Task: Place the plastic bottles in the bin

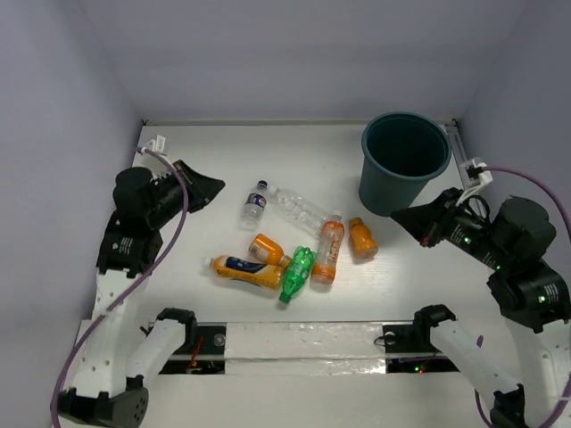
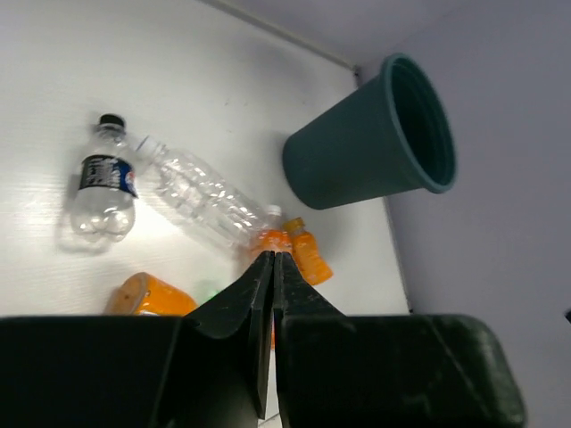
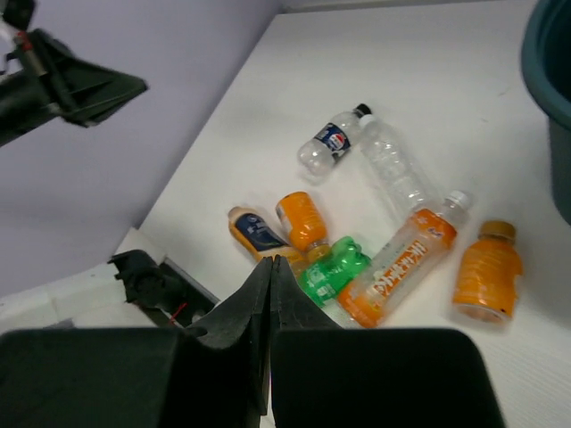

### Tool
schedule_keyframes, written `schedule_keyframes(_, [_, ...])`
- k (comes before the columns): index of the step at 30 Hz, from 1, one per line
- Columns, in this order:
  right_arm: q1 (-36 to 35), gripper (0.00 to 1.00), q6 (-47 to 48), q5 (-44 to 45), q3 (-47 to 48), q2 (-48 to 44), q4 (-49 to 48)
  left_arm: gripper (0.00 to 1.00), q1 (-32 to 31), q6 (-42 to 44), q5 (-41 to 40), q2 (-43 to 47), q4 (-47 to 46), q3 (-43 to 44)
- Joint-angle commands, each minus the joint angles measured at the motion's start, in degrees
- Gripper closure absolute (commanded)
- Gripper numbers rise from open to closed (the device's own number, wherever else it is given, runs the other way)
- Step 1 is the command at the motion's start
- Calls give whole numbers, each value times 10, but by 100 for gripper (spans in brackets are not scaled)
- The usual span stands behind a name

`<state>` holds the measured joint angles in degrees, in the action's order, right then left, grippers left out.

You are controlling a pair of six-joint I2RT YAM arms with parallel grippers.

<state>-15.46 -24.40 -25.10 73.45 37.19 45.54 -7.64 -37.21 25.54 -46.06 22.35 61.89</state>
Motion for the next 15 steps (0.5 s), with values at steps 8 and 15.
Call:
schedule_keyframes(8, [-25, 100, 14, -65, -34, 46, -58, 100, -98, 100, -214, -147, 51, 41])
schedule_keyframes(15, [-128, 100, -9, 2, -96, 76, -110, 63, -111, 148, -245, -277, 20, 72])
